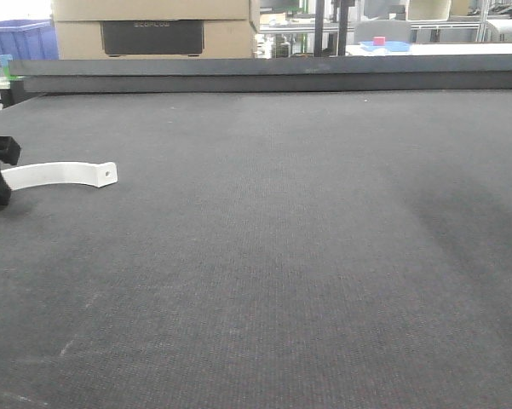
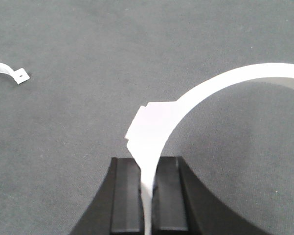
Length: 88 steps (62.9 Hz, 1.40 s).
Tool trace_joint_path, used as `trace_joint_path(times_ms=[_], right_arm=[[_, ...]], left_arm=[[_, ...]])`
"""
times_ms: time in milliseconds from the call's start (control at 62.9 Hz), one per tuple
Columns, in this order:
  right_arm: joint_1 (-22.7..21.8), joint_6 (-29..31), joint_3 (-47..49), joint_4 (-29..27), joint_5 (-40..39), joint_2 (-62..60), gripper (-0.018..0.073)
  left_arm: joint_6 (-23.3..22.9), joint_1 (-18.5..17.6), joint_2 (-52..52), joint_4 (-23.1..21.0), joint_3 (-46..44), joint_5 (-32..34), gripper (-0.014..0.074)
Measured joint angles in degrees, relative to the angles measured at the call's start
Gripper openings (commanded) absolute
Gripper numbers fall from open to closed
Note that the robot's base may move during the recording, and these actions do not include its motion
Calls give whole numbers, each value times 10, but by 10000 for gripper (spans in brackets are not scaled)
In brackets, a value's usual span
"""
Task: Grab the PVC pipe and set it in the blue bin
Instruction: 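Lower the left gripper onto the other white curved pipe piece and close, then lift the pipe piece with the left gripper, holding both pieces up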
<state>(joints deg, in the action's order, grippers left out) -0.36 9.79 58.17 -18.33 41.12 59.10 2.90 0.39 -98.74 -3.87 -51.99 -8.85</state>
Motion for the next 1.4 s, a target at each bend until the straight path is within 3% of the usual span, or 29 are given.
trace_joint_path(times_ms=[127, 254, 668, 827, 1399], right_arm=[[0, 0, 0, 0, -4, 0, -168], [0, 0, 0, 0, -4, 0, -168], [0, 0, 0, 0, -8, 0, -168], [0, 0, 0, -1, -10, 0, -168], [0, 0, 0, -3, -13, -39, -168]], left_arm=[[0, 0, -1, 3, -1, 2, 50], [-1, 0, -2, 6, -1, 4, -32], [-1, 0, -2, 9, -1, 12, -46], [-1, 0, -2, 13, -1, 19, -113], [-1, 0, 30, 26, -1, -13, -111]])
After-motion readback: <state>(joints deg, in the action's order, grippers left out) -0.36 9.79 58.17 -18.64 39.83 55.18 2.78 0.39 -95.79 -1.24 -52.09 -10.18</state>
